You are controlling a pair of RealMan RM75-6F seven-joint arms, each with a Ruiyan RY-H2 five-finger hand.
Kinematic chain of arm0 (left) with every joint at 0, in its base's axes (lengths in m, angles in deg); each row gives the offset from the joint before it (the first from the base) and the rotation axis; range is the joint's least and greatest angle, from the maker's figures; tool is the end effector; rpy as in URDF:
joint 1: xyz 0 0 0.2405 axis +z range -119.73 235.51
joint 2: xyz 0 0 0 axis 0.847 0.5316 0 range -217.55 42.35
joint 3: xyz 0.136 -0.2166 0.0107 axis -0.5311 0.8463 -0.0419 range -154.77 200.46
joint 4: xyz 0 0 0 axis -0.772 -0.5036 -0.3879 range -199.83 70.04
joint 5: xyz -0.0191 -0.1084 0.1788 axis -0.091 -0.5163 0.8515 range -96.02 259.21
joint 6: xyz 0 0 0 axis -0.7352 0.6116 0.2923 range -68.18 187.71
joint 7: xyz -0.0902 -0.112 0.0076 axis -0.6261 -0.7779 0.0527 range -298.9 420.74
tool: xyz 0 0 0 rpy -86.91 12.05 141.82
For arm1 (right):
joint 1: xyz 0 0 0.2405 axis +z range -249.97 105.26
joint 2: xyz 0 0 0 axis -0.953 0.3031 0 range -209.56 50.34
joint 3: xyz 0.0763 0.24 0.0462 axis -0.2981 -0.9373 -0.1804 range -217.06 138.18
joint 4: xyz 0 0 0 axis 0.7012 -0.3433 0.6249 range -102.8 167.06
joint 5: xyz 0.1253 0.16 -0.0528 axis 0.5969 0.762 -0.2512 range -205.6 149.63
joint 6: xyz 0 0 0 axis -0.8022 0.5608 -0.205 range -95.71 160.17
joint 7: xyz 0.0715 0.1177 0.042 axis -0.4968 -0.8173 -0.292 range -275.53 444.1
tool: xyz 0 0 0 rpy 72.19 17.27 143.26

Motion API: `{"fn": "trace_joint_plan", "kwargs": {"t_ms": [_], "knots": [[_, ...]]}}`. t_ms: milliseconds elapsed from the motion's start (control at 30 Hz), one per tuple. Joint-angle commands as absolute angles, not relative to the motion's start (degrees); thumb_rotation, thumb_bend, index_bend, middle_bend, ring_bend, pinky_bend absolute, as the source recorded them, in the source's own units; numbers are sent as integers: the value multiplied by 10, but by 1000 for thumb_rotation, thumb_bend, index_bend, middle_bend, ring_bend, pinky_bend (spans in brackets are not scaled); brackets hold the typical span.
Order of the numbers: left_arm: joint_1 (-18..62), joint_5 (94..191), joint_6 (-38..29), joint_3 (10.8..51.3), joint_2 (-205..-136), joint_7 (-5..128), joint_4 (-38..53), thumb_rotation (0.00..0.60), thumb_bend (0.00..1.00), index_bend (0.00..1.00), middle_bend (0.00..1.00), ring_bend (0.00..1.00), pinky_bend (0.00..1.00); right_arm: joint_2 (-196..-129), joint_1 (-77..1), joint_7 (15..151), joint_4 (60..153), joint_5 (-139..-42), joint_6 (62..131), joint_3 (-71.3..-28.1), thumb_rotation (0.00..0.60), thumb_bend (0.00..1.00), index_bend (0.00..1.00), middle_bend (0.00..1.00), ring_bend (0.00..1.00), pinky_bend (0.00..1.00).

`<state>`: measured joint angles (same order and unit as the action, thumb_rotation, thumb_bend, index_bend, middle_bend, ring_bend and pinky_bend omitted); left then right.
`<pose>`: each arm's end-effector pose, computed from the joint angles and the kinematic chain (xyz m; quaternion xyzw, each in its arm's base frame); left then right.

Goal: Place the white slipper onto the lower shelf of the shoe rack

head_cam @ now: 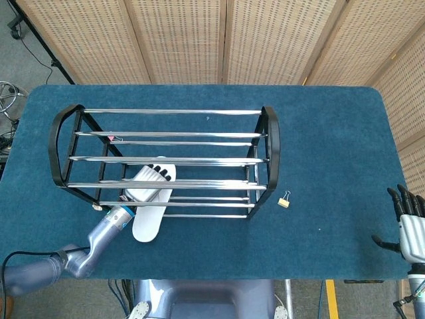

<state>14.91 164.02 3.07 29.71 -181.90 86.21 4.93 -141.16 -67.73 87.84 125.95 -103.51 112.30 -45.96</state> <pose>-0.1542 0.3491 -0.0362 -0.8195 -0.1625 -0.3345 0.4361 -0.3328 -0.1907 0.1789 0.5540 -0.4148 0.3315 0.6412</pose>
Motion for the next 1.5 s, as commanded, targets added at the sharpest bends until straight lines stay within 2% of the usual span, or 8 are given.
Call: {"fn": "trace_joint_plan", "kwargs": {"t_ms": [33,467,567,667,733,800,1000,1500], "knots": [[151,1624,29,304,-1830,880,53,600,470,670,508,477,531,-1411,-678,876,1260,-1035,1124,-460,600,0,0,0,0,0],[153,1545,30,327,-1842,956,66,600,470,670,508,485,533,-1407,-679,870,1261,-1035,1124,-460,600,0,0,0,0,0],[153,1540,30,326,-1841,957,74,600,461,665,501,444,533,-1407,-679,871,1261,-1034,1124,-460,600,0,0,0,0,0],[153,1546,27,321,-1835,950,79,600,439,572,431,348,518,-1407,-679,871,1261,-1033,1123,-460,600,0,0,0,0,0],[154,1549,28,318,-1829,940,85,600,433,499,382,302,458,-1407,-679,871,1261,-1033,1123,-460,600,0,0,0,0,0],[155,1553,26,315,-1823,932,92,600,431,471,355,284,412,-1407,-679,871,1261,-1034,1123,-460,600,0,0,0,0,0],[159,1568,22,302,-1800,917,115,600,432,394,296,241,389,-1407,-679,873,1263,-1035,1124,-460,600,0,0,0,0,0],[164,1632,0,270,-1770,887,160,600,434,384,291,233,375,-1408,-679,876,1264,-1034,1124,-459,600,0,0,0,0,0]]}}
